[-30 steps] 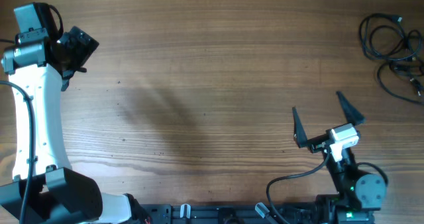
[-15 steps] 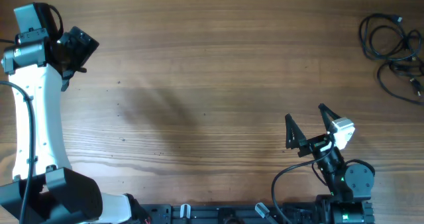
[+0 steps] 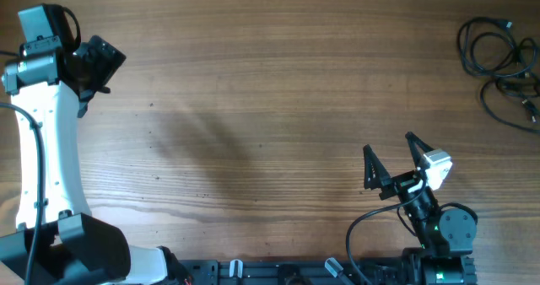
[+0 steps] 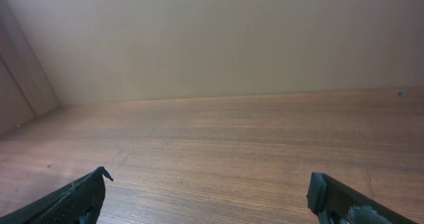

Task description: Untangle cables

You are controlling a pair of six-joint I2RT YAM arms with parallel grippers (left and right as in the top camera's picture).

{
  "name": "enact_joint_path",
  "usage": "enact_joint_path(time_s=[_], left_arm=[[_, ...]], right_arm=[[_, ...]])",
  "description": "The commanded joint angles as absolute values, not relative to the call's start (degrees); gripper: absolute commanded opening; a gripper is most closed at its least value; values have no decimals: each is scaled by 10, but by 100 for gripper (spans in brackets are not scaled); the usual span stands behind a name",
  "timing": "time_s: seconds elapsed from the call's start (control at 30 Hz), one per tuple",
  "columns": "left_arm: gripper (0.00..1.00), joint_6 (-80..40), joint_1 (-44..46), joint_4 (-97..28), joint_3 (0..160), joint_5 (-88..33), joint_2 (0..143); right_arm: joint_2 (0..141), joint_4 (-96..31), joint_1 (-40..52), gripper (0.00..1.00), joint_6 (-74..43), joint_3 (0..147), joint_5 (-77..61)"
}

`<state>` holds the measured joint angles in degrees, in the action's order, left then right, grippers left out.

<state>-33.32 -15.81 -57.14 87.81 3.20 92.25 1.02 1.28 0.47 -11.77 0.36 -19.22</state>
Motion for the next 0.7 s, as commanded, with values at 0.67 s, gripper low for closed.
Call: enact_joint_path(time_s=[0.67], left_arm=[[100, -164, -23, 59, 138, -2, 251]], right_arm=[[10, 16, 7, 100, -124, 3, -193]])
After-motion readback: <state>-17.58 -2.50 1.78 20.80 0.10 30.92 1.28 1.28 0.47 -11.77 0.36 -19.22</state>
